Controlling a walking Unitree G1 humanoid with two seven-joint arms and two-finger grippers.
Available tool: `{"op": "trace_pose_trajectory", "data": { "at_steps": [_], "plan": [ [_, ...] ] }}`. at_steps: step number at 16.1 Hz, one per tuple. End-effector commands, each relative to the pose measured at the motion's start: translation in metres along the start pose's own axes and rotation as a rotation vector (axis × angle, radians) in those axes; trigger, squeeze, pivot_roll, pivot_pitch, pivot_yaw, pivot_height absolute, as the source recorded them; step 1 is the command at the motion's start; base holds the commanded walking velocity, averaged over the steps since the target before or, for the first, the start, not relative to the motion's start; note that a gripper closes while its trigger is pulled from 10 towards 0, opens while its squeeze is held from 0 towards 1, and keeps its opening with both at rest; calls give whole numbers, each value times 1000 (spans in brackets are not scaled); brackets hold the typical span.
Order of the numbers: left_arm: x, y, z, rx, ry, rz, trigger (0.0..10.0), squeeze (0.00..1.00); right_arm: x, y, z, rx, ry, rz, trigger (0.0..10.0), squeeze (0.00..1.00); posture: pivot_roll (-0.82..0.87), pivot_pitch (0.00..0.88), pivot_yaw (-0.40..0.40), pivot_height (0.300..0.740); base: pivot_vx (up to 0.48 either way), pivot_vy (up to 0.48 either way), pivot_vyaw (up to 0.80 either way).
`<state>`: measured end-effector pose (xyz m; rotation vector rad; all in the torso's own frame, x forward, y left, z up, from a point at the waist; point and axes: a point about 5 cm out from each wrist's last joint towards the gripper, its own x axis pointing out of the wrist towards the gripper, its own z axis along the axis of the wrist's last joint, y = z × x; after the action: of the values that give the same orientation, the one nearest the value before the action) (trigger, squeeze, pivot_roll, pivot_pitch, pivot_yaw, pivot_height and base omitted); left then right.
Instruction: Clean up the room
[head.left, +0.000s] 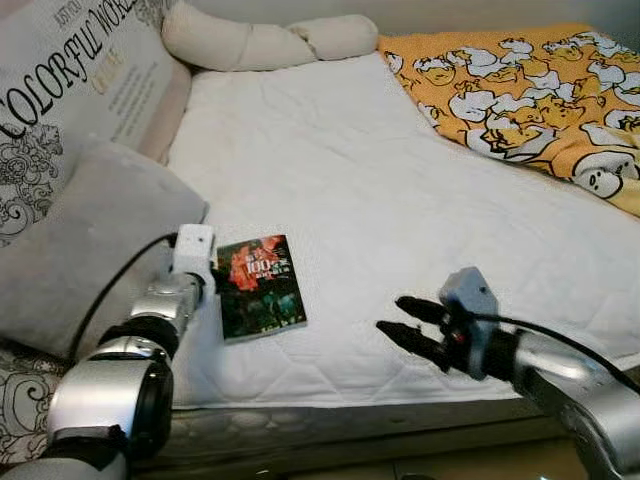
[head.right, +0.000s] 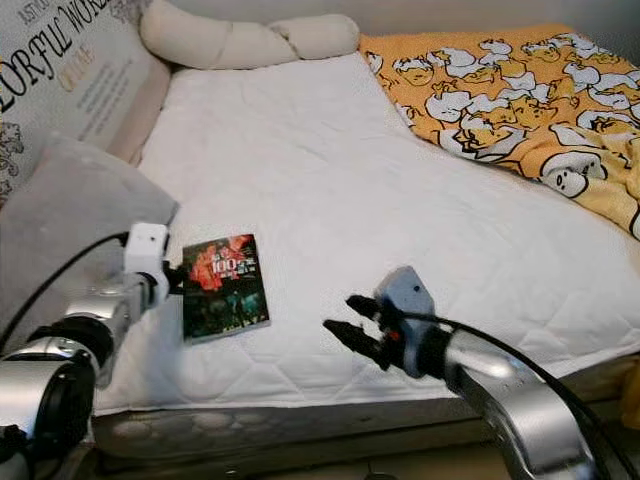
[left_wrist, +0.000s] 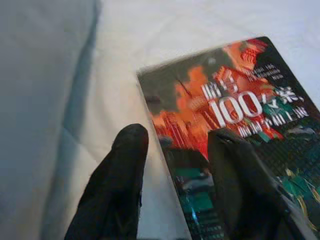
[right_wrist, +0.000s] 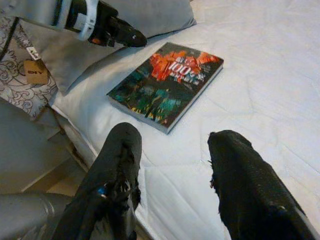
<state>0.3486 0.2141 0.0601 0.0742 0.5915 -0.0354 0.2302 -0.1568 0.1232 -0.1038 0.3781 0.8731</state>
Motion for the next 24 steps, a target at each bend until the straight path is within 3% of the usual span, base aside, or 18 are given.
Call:
{"op": "trace_pose_trajectory", "data": {
  "at_steps": [1,2,4,5,6,7,9,11,12,14,16,19,24],
  "plan": [
    [-1,4,5,50,-6,16,10000,1000,7,-3,3,-36,2,-23,10000,0,-276,0,114,740,0,0,0],
    [-1,8,6,85,-15,35,10000,1000,12,-7,2,-32,0,-44,10000,0,-259,0,112,740,0,0,0],
    [-2,8,11,74,-57,38,10000,1000,15,-11,0,-7,-8,-65,10000,0,-229,0,113,740,0,0,0],
    [-2,7,16,43,-95,16,10000,1000,18,-16,1,-7,-24,-105,10000,0,-216,0,114,740,0,0,0],
    [-3,1,32,-31,-202,-55,10000,1000,23,-28,4,22,-77,-217,10000,0,-185,0,114,740,0,0,0],
    [-3,-5,39,-34,-254,-94,10000,1000,25,-33,5,61,-109,-275,10000,0,-152,0,103,740,0,0,0],
    [-9,-24,52,-2,-385,-167,10000,1000,31,-39,3,142,-180,-318,10000,0,-57,0,41,740,0,0,0],
    [-18,-29,50,56,-460,-142,10000,1000,36,-41,-6,163,-186,-385,10000,0,-28,0,19,740,0,-446,0],
    [-26,-29,43,53,-484,-112,10000,1000,36,-48,-9,195,-202,-492,10000,0,-17,0,12,740,0,-472,0],
    [-38,-31,29,24,-498,-110,10000,1000,37,-54,-17,222,-192,-598,10000,0,-10,0,14,740,0,-471,0],
    [-40,-31,18,27,-473,-130,10000,1000,39,-54,-17,196,-190,-593,10000,0,-15,0,14,740,0,-458,0],
    [-48,-28,14,54,-443,-111,10000,1000,37,-61,-17,123,-178,-632,10000,0,-41,0,40,740,0,-430,0],
    [-52,-35,18,58,-445,-105,10000,1000,36,-79,-19,141,-158,-776,10000,0,-40,0,70,740,0,-431,0]
  ]
}}
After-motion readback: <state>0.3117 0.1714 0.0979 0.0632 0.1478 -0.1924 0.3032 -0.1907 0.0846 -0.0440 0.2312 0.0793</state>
